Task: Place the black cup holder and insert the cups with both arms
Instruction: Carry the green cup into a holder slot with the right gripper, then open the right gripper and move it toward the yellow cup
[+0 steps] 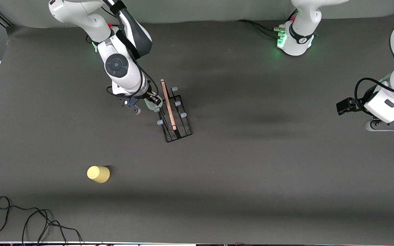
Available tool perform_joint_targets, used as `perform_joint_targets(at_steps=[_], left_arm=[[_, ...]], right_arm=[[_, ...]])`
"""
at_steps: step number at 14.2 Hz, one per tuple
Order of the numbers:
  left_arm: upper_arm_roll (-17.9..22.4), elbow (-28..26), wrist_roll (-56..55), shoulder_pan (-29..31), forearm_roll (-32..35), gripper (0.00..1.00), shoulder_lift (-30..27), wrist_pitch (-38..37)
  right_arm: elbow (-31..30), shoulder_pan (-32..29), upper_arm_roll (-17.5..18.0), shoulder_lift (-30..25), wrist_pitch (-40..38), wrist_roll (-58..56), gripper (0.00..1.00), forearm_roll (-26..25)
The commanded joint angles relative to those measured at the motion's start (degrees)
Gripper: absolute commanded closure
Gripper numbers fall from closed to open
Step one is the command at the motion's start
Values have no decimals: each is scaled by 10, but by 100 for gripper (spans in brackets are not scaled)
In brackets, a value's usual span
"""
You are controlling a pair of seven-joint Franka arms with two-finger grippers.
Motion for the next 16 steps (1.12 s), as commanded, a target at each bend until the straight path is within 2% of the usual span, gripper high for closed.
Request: perform_joint_targets(at_steps=[1,5,8,9,11,13,16], left_arm=[[-3,-17,12,7,-2,0,-18,7],[-3,-16,12,7,-2,0,-18,7],[-3,-16,12,7,-3,0,-18,6],[-3,-16,12,7,-3,0,-18,7],[-3,-16,12,7,-2,0,-18,6],[-3,-16,12,7,-2,0,-18,6],[-3,-16,12,7,-2,0,-18,6]], right_arm=[[70,2,-9,-5,-76,16,0,10],[189,-47,-10,1,-187,-21,0,0],[226,-125,-10,20,-192,-211,0,-21],[238,-154,-10,35,-192,-299,0,-46],[280,-212,-10,83,-186,-448,0,-67],[361,-270,-10,152,-186,-560,0,-64],[467,-294,-10,254,-183,-636,0,-62]])
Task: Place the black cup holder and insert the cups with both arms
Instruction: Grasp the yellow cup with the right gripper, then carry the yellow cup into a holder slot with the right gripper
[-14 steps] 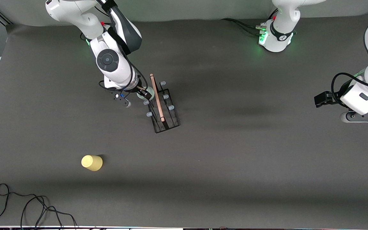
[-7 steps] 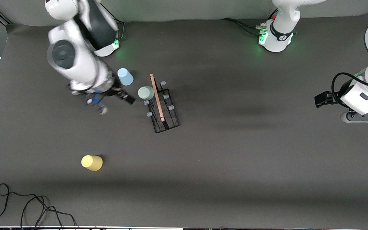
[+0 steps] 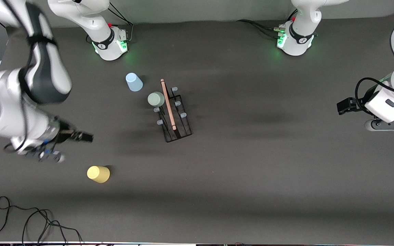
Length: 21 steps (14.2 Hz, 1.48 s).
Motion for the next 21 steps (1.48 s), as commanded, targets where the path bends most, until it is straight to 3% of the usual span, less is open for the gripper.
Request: perform_joint_targets(at_steps=[1,5,9,12,13,14,15,16,18,21], left_arm=[[-3,-16,12,5,-2,0,-17,6],[-3,-16,12,5,-2,0,-17,5],[-3,-16,12,5,-2,0,-17,5],[-3,-16,12,4,-2,0,-17,5],[-3,-16,12,5,-2,0,-17,5],[-3,-16,12,5,-2,0,-17,5],[-3,-16,12,5,-2,0,-17,5],[-3,-16,12,4,-2,0,-17,5],[-3,-16,12,4,-2,0,-17,5],[-3,-16,12,5,-3,0,-17,5]], right_arm=[[108,-3,5,100,10,-44,0,-6],[49,-3,5,132,148,-47,0,-6],[16,-1,5,164,225,-51,0,-12],[12,-1,5,188,237,-52,3,-12],[5,0,5,187,237,-52,23,-13],[4,0,5,181,233,-57,54,-14],[6,0,5,177,230,-71,75,-13],[8,-1,4,169,229,-79,88,-13],[12,1,4,137,190,-78,100,-25],[28,6,6,69,86,-70,100,-39]])
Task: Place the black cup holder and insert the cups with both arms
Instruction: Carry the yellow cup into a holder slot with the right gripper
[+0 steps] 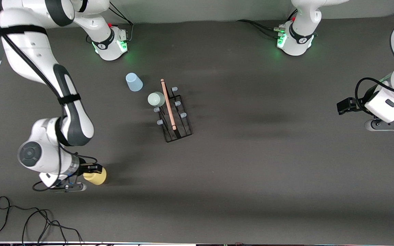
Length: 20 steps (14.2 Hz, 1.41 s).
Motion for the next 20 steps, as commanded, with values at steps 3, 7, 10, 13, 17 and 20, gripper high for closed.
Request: perform_joint_targets(at_steps=[3,7,10,13,17,20], left_arm=[[-3,-15,11,5,-2,0,-17,5],[-3,-16,11,5,-2,0,-17,5],[-3,-16,11,5,-2,0,-17,4],[-3,-15,11,5,-2,0,-17,4],[-3,-15,11,5,-2,0,-17,4],[-3,-15,11,5,-2,0,-17,4]], right_arm=[[-9,21,2,-136,-173,51,100,-14],[-12,82,5,-188,-265,250,100,16],[-11,147,4,-190,-271,430,100,51],[-14,206,4,-181,-248,562,100,74],[-88,261,3,-182,-155,640,100,74],[-131,280,3,-178,-89,655,100,73]])
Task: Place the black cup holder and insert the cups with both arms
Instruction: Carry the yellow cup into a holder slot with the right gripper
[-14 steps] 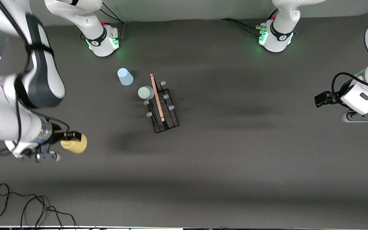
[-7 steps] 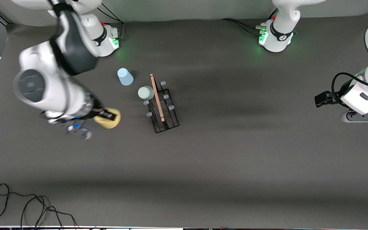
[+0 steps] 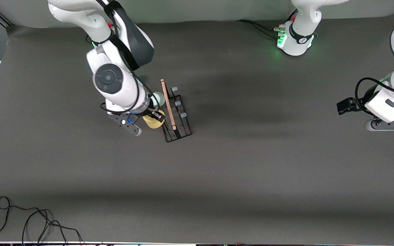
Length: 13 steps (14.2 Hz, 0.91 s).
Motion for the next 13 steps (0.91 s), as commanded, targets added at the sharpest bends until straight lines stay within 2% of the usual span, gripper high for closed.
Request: perform_joint_targets(at_steps=[1,4,9,10,11,13], left_arm=[[-3,-16,11,5,-2,0,-17,4],[-3,-16,11,5,-2,0,-17,4],[-3,-16,11,5,-2,0,-17,3],[-3,-15,11,5,-2,0,-17,4],[-3,-15,11,5,-2,0,-17,4],[-3,-15,11,5,-2,0,-17,4]], right_arm=[[-46,13,-7,-2,64,23,100,8],[-73,22,-8,12,119,24,100,7],[-78,20,-8,48,162,24,100,2],[-77,17,-9,53,162,24,67,2],[-73,12,-9,52,159,24,1,2],[-61,11,-11,38,146,21,0,3]])
